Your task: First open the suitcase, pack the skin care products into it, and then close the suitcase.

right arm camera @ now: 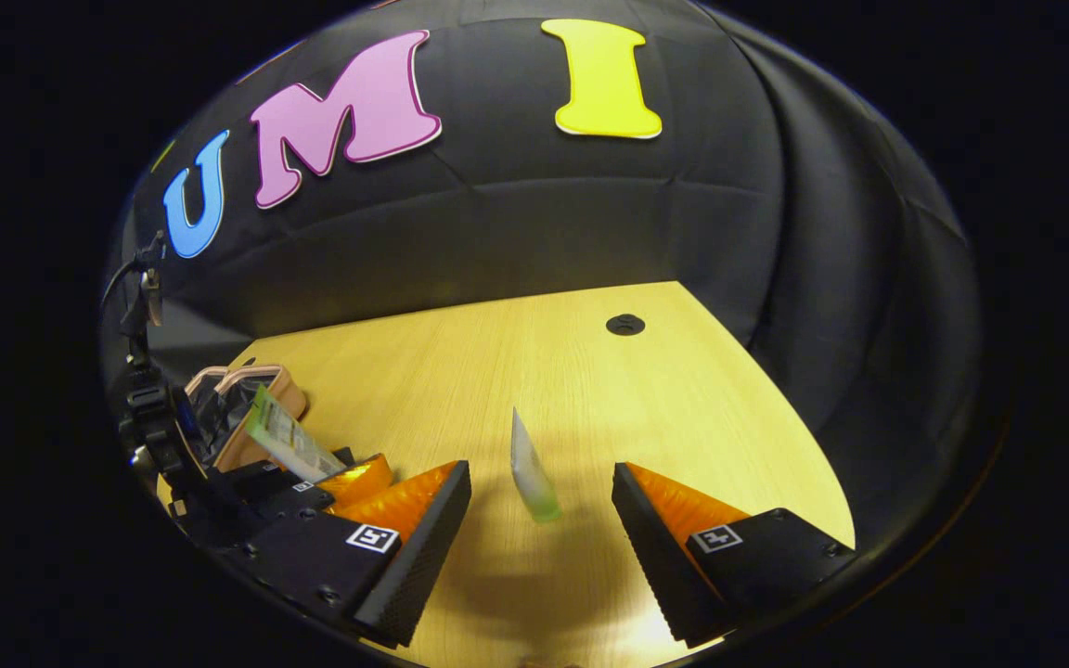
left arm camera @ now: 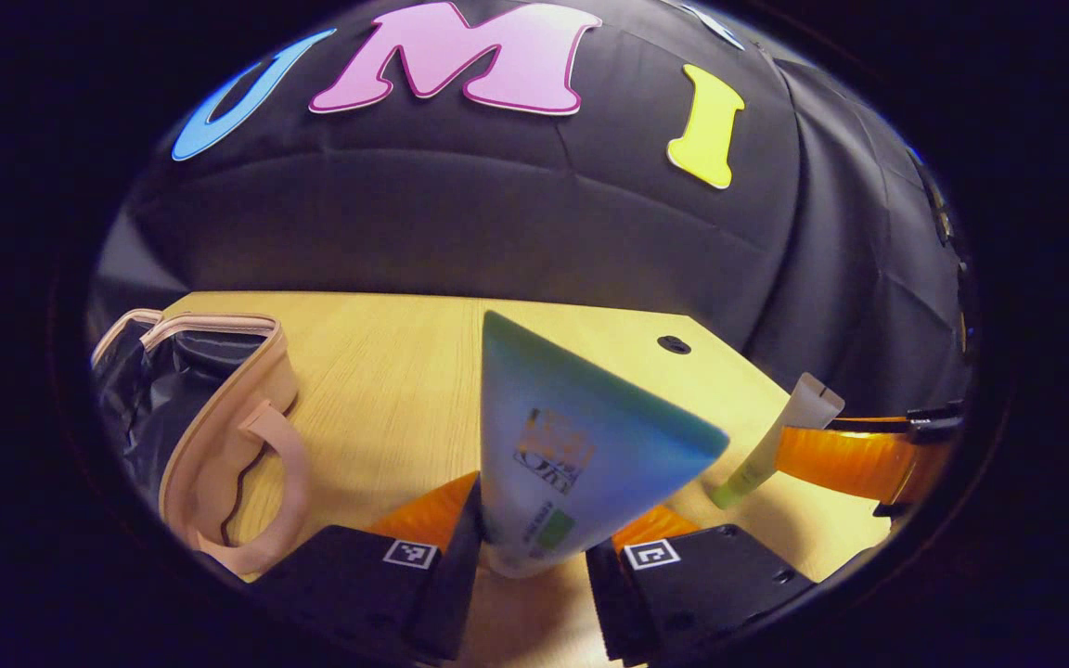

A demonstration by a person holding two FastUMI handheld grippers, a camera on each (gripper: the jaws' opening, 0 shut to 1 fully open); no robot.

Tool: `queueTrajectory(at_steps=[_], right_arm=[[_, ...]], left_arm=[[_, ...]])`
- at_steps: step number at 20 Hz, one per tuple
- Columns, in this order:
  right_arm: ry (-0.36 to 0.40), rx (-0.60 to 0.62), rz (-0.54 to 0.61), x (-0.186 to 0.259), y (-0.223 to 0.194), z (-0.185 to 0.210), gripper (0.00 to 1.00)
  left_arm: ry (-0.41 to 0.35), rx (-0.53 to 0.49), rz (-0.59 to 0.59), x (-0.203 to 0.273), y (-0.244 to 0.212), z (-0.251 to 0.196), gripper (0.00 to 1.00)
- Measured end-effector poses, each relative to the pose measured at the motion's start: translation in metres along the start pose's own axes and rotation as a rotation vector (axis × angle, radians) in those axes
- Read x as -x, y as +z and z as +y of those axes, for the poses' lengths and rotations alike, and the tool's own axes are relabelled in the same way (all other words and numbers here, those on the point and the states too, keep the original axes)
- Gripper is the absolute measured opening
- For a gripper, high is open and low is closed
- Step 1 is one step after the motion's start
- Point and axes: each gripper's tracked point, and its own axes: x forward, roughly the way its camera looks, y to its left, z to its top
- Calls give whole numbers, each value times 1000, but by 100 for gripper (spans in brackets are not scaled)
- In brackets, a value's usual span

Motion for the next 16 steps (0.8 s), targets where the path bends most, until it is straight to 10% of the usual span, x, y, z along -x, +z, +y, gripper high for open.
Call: queueTrajectory(at_steps=[5, 8, 9, 10, 12, 16], right_arm=[[-2, 17, 23, -36, -15, 4, 98], [-40, 40, -16, -51, -8, -1, 72], [-46, 38, -28, -54, -6, -2, 51], [-43, 26, -37, -57, -3, -1, 59], [-27, 8, -56, -56, 3, 3, 29], [-2, 78, -67, -57, 1, 11, 18]], left_arm=[[35, -32, 4, 2, 0, 9, 48], [44, -64, 4, 1, -1, 7, 47], [46, -71, 1, 1, -1, 7, 50], [47, -72, 1, 1, -1, 6, 46], [45, -66, -1, 2, -2, 8, 46], [46, -74, -1, 2, -2, 6, 46]])
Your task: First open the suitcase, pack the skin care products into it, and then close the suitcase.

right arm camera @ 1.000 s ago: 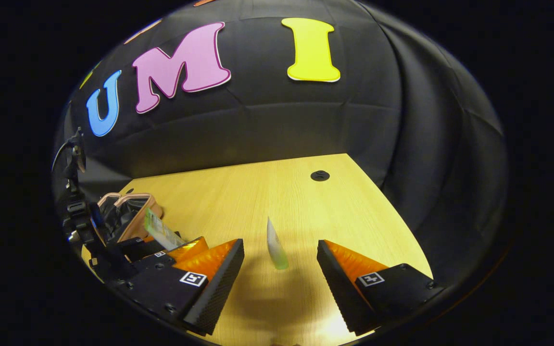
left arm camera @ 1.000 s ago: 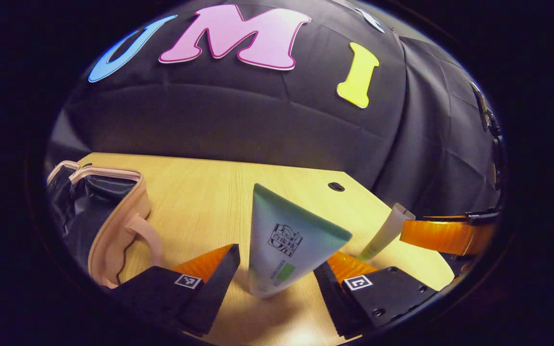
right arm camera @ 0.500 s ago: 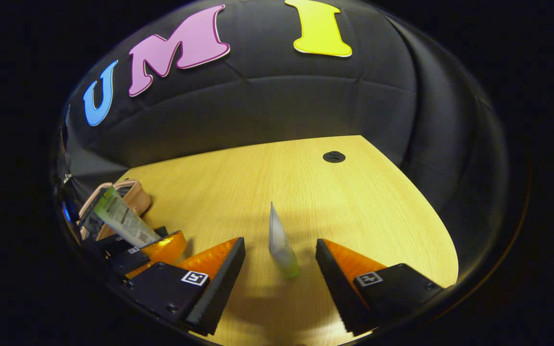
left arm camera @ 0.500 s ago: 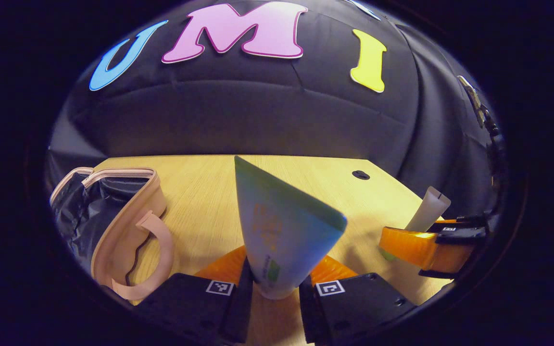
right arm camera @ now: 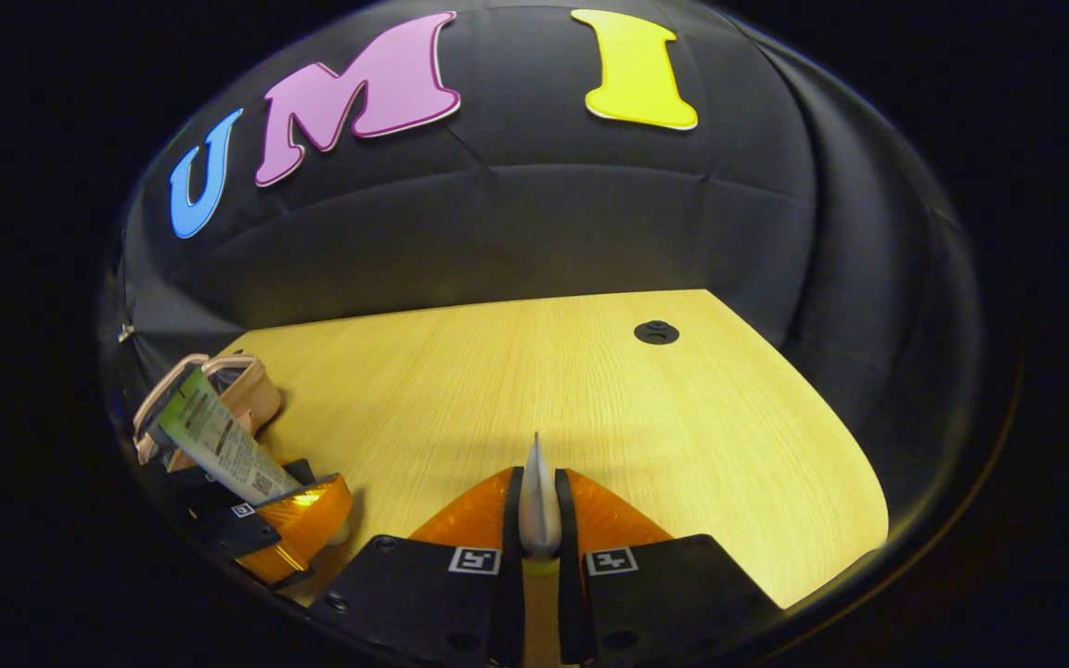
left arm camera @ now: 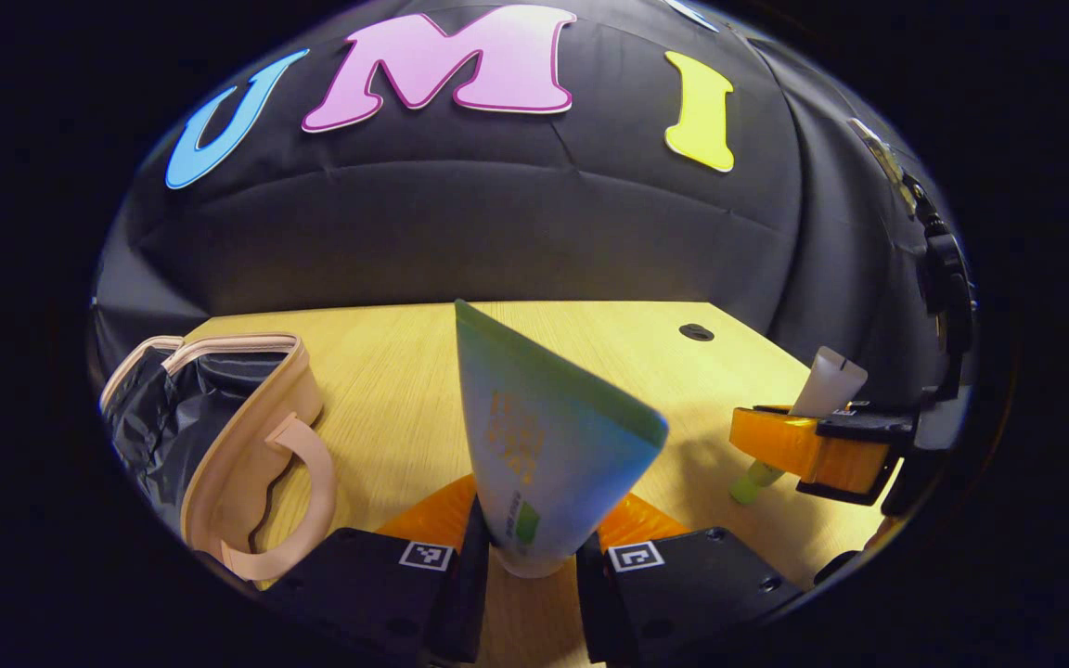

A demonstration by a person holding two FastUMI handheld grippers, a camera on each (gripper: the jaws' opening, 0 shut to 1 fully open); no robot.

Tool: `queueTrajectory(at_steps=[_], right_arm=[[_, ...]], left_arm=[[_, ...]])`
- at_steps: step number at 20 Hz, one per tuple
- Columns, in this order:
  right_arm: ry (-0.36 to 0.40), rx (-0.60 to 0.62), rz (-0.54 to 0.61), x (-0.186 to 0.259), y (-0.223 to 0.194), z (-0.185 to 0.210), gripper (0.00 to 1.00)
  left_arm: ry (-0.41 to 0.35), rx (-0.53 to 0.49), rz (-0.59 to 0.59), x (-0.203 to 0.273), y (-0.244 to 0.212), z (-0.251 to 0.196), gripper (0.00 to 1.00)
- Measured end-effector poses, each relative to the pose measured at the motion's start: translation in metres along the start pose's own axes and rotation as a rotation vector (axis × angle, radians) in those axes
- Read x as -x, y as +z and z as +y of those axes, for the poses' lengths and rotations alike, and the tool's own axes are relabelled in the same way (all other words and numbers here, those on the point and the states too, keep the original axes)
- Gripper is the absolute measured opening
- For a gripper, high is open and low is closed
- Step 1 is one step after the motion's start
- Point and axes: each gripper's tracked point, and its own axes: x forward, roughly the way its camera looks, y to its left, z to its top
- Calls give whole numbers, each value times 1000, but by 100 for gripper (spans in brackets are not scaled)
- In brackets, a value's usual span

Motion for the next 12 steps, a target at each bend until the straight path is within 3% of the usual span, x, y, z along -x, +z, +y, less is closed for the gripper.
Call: queueTrajectory(at_steps=[7, 12], right_arm=[[-3, 37, -85, 49, 40, 7, 18], [55, 88, -100, 98, 67, 46, 18]], left_arm=[[-33, 53, -28, 16, 9, 5, 45], [0, 91, -96, 71, 50, 42, 46]])
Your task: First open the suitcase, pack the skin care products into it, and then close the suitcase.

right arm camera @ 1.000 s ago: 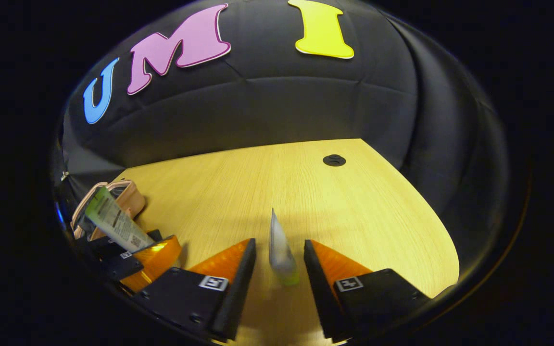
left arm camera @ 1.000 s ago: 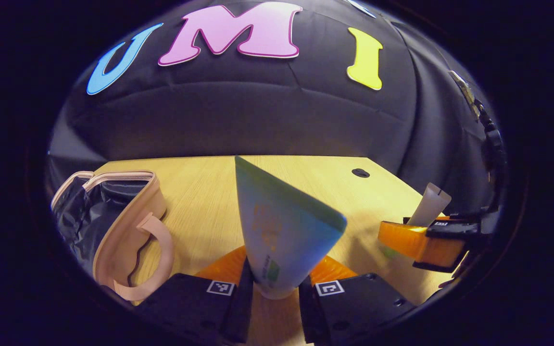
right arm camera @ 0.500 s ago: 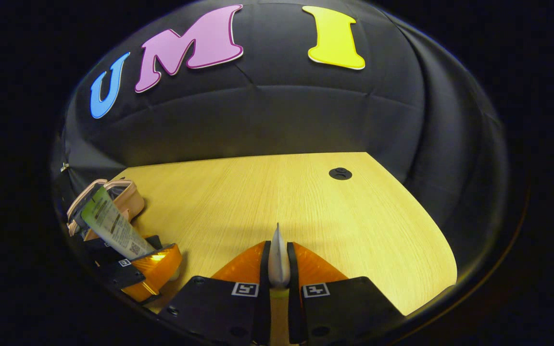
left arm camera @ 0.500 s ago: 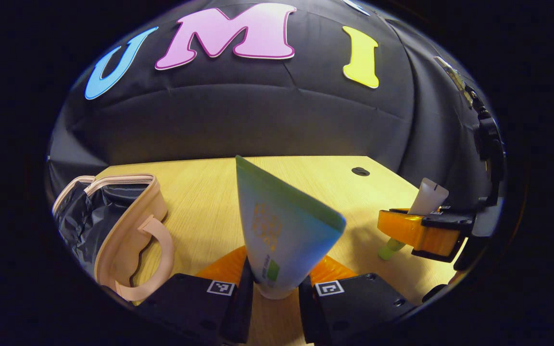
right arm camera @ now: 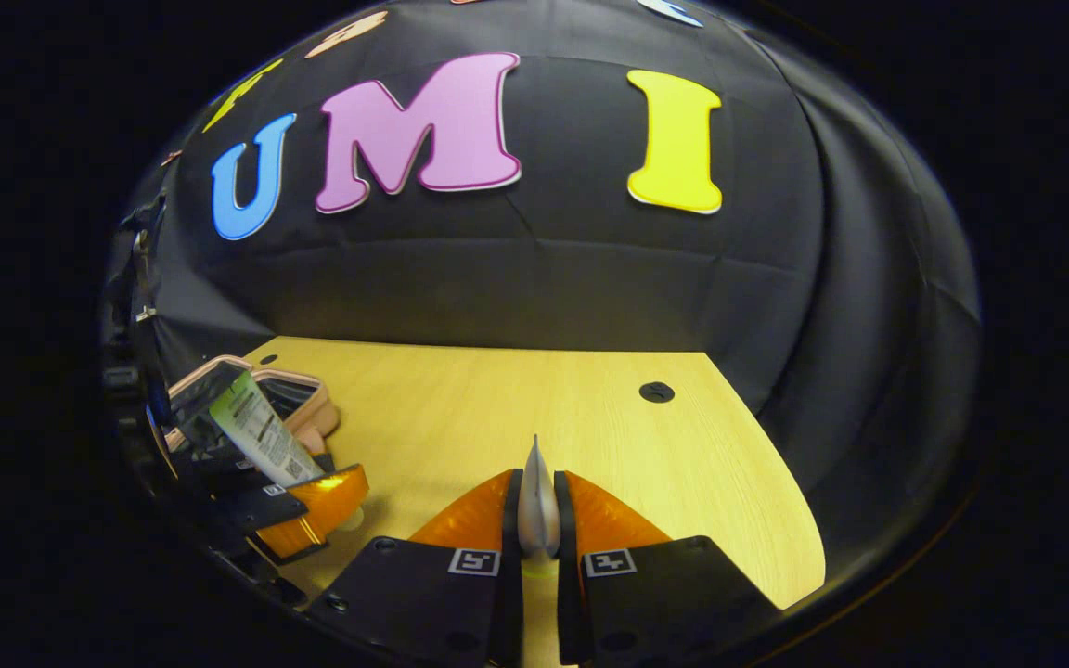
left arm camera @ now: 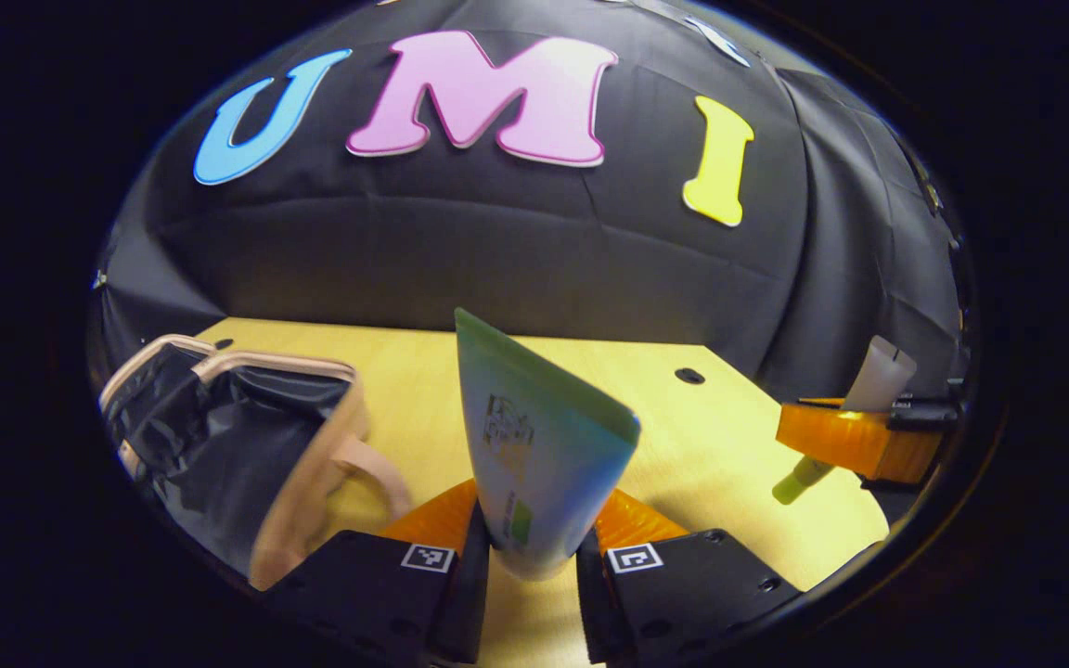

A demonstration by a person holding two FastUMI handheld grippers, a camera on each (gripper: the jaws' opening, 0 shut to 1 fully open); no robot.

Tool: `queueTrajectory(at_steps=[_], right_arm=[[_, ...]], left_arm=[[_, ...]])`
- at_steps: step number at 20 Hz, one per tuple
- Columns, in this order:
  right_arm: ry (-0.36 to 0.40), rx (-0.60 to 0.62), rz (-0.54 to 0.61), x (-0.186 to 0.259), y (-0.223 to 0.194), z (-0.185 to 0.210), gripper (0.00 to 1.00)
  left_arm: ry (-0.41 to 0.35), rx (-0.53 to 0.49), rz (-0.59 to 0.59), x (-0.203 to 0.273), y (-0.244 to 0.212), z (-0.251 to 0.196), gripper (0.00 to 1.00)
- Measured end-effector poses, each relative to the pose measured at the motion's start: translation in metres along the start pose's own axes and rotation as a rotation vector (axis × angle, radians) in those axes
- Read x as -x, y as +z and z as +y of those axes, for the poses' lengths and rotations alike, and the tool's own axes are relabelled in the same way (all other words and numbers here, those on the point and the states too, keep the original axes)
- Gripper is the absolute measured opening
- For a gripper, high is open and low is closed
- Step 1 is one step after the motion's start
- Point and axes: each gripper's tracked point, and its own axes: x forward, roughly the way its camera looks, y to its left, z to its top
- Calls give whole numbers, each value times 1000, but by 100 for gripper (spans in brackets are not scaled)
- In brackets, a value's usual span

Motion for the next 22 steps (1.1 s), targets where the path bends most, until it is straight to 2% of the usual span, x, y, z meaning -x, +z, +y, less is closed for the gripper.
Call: queueTrajectory(at_steps=[4, 6, 9, 11, 13, 15, 17, 18, 19, 22], right_arm=[[99, -18, 2, 26, 26, 63, 18], [153, -26, 7, 34, 34, 102, 18], [223, -39, 5, 39, 44, 159, 18], [260, -55, 9, 38, 47, 191, 18], [288, -65, 6, 36, 54, 218, 18], [304, -69, 19, 34, 56, 236, 18], [307, -84, 42, 32, 55, 244, 18], [298, -87, 52, 30, 54, 244, 12], [289, -80, 63, 28, 53, 243, 18], [264, -77, 85, 22, 51, 239, 18]], left_arm=[[106, -6, -13, 60, 40, 77, 45], [159, -6, 31, 85, 45, 127, 45], [214, 4, 153, 93, 33, 197, 45], [212, 12, 275, 84, 11, 230, 48], [187, 1, 391, 71, -7, 249, 42], [146, -9, 513, 56, -29, 259, 48], [109, 2, 650, 43, -49, 267, 46], [102, 9, 709, 36, -57, 269, 46], [93, 14, 768, 30, -64, 271, 48], [70, 0, 886, 21, -82, 271, 46]])
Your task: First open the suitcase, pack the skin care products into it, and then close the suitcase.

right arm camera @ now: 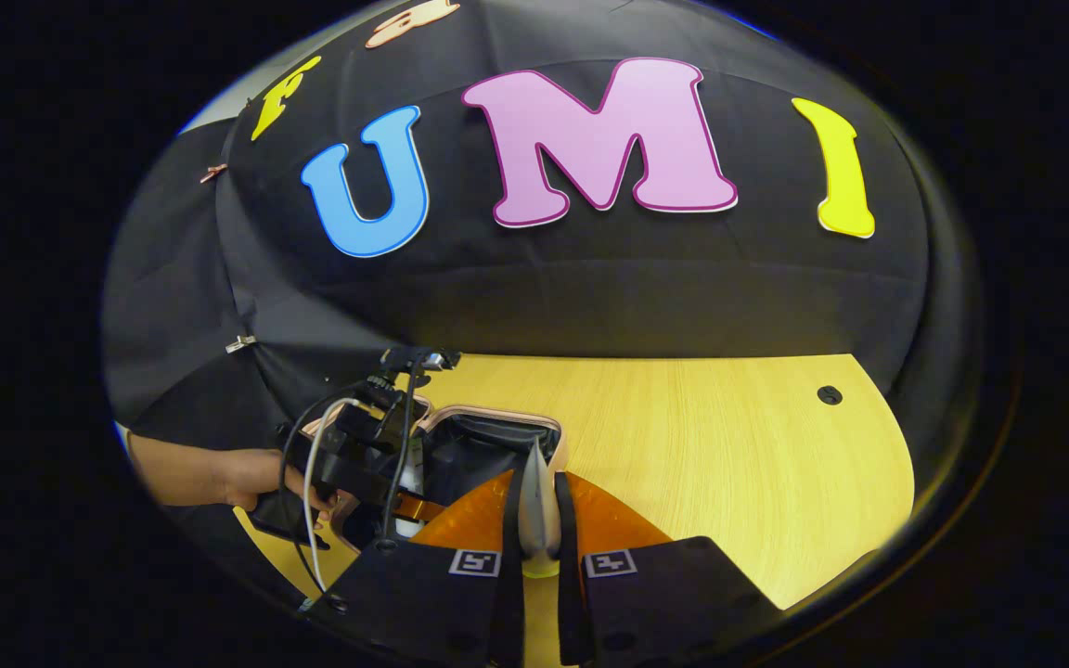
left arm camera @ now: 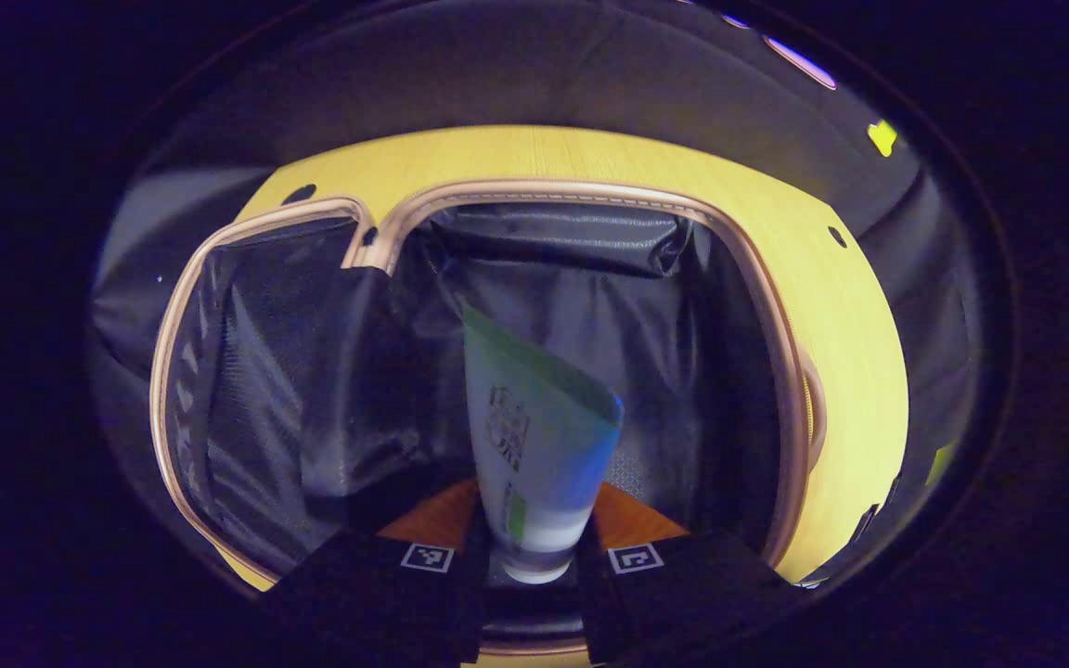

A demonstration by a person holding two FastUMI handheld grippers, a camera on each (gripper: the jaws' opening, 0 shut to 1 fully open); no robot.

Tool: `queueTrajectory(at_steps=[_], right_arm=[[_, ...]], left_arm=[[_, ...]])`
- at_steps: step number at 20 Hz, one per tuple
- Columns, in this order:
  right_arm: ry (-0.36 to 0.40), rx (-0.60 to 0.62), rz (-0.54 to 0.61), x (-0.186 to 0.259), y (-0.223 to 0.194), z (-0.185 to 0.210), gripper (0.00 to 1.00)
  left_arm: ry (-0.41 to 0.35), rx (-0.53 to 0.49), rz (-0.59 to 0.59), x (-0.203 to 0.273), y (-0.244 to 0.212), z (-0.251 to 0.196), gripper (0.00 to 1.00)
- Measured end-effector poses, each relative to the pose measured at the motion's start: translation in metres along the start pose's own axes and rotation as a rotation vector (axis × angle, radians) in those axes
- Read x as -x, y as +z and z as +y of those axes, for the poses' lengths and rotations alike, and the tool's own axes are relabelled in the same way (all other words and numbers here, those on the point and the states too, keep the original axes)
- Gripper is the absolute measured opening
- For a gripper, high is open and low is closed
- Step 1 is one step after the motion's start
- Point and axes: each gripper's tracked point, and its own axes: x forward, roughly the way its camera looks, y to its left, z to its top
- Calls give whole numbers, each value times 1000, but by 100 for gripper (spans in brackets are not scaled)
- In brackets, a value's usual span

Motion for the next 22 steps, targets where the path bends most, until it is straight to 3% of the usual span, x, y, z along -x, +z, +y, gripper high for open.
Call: queueTrajectory(at_steps=[3, 4, 6, 8, 10, 13, 16, 22], right_arm=[[-7, -33, 38, -5, -3, 1, 18], [-9, -39, 50, -8, -3, 2, 18], [-7, -47, 70, -13, -3, 8, 18], [5, -55, 100, -22, -6, 21, 17], [20, -80, 155, -42, -19, 41, 18], [-4, -96, 262, -78, -54, 58, 18], [-28, -113, 380, -111, -93, 78, 18], [-148, -106, 601, -144, -161, 83, 18]], left_arm=[[10, 12, -12, -3, 4, 1, 51], [6, 26, -53, 6, 10, 1, 62], [13, 50, -172, 35, 20, 10, 84], [39, 103, -314, 73, 23, 26, 87], [59, 168, -459, 115, 22, 48, 96], [49, 203, -540, 152, -5, 71, 95], [104, 188, -553, 161, -36, 98, 95], [108, 268, -464, 146, -101, 130, 96]])
